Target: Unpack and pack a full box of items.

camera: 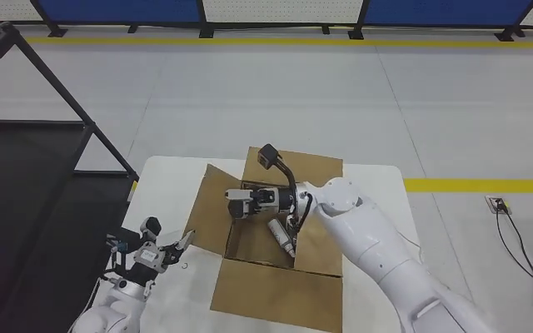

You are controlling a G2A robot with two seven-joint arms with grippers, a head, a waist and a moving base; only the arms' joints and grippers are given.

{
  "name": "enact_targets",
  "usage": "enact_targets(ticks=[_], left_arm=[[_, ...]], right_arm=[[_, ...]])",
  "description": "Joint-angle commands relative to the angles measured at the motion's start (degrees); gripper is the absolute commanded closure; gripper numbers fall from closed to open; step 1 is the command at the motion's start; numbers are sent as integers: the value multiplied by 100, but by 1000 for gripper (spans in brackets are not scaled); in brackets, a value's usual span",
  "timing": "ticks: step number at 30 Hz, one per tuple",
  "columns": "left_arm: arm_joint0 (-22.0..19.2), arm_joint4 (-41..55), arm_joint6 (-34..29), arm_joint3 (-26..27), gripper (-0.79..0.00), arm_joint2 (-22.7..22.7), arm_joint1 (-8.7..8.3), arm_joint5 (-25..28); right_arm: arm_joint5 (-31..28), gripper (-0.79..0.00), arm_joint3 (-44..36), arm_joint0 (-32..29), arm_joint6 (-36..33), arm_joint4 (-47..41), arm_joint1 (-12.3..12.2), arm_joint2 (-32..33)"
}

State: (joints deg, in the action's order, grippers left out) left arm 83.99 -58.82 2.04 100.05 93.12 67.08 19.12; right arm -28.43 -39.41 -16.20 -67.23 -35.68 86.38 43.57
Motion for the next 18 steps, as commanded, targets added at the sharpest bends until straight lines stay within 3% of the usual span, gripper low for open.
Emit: enact_targets(ticks=[1,8,18], left_arm=[[14,60,-42,-79,-785,105,-11,27],[-198,-198,-488,-570,-785,148,-56,181],[-657,-892,-679,-1227,-785,-187,-81,295]], right_arm=[[-108,-785,-1,-49,-40,-18,-63,159],[-407,-785,-259,-412,-76,-81,-388,895],[-166,-785,-976,-1106,-337,-129,-815,1845]])
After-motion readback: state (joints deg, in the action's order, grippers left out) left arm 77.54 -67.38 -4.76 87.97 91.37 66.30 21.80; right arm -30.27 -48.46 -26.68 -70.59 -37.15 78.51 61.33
